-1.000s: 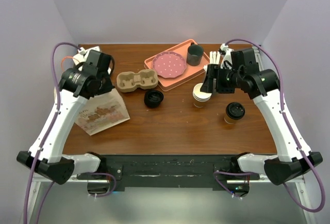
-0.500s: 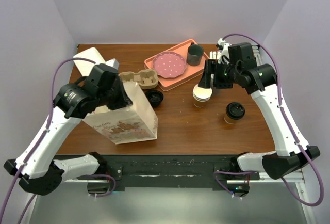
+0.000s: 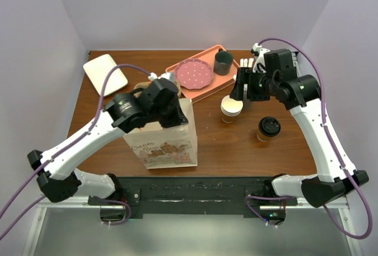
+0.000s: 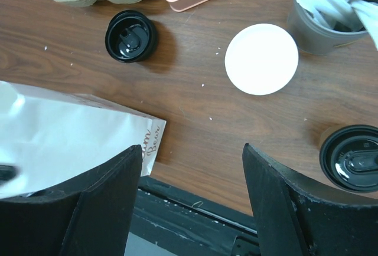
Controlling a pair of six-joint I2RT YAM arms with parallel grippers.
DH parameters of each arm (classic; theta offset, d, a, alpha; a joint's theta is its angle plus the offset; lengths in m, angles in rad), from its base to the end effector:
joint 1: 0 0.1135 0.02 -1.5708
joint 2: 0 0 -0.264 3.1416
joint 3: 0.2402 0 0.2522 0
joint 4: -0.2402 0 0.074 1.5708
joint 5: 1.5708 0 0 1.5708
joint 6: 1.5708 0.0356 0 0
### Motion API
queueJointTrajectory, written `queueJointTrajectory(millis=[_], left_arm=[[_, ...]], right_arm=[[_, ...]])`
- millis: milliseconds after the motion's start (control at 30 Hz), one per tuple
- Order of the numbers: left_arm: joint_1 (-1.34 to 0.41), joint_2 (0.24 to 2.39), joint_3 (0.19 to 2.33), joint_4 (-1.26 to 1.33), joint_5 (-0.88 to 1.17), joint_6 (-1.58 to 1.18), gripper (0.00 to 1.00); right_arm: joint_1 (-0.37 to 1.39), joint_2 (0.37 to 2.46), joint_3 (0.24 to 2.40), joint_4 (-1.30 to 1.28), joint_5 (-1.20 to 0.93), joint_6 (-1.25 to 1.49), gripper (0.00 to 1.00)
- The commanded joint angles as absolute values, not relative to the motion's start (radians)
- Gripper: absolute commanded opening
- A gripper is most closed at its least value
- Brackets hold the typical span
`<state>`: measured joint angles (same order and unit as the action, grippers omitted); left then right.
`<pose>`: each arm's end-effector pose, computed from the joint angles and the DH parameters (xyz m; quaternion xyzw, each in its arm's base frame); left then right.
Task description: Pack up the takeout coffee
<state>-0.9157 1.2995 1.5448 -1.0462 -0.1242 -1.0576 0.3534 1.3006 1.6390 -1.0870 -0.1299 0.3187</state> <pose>0.1548 -0.1943 0.4070 -0.0888 0.9211 -0.2809 0.2547 0.2243 0.0876 0.4314 -0.0418 0.9142 0.1877 0.3569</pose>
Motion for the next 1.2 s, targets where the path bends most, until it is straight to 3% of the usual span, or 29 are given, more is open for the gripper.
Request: queueJointTrajectory(millis=[0,233,267,433,567,700,967,1100,1167], left_arm=[[-0.974,1.362,1.594,-0.95,-0.17,-1.104,0.0],[-1.003,1.439,1.675,-0.899,-0.176,-1.071,0.03],[-1.003,1.442,1.681,-0.896,-0.175,-1.063,0.09],[-1.008,1.459,1.697,-0.853,-0.155,-1.009,0.15],[-1.008,1.451,1.712,-0.847,-0.169,-0.98,0.46],[-1.006,1.411,1.706,-0.827,-0.198,-0.937,0.64],[-0.925,1.341,1.726,-0.81,-0.256,-0.876,0.66],[-0.732,1.311,1.735,-0.807,-0.106,-0.784,0.63],[-0.661,1.333,1.778,-0.866,-0.144,-0.721,0.62]], right_arm=[[0.357,1.264,1.641,-1.091,-0.094,0.298,0.73],[0.359,1.25,1.634,-1.083,-0.081,0.302,0.74],[0.359,1.25,1.635,-1.081,-0.083,0.304,0.74],[0.357,1.253,1.641,-1.085,-0.086,0.305,0.74],[0.359,1.252,1.644,-1.086,-0.095,0.304,0.74],[0.357,1.247,1.638,-1.086,-0.118,0.316,0.74],[0.357,1.215,1.591,-1.075,-0.274,0.321,0.73],[0.359,1.198,1.574,-1.075,-0.249,0.333,0.72],[0.357,1.203,1.583,-1.086,-0.238,0.33,0.72]])
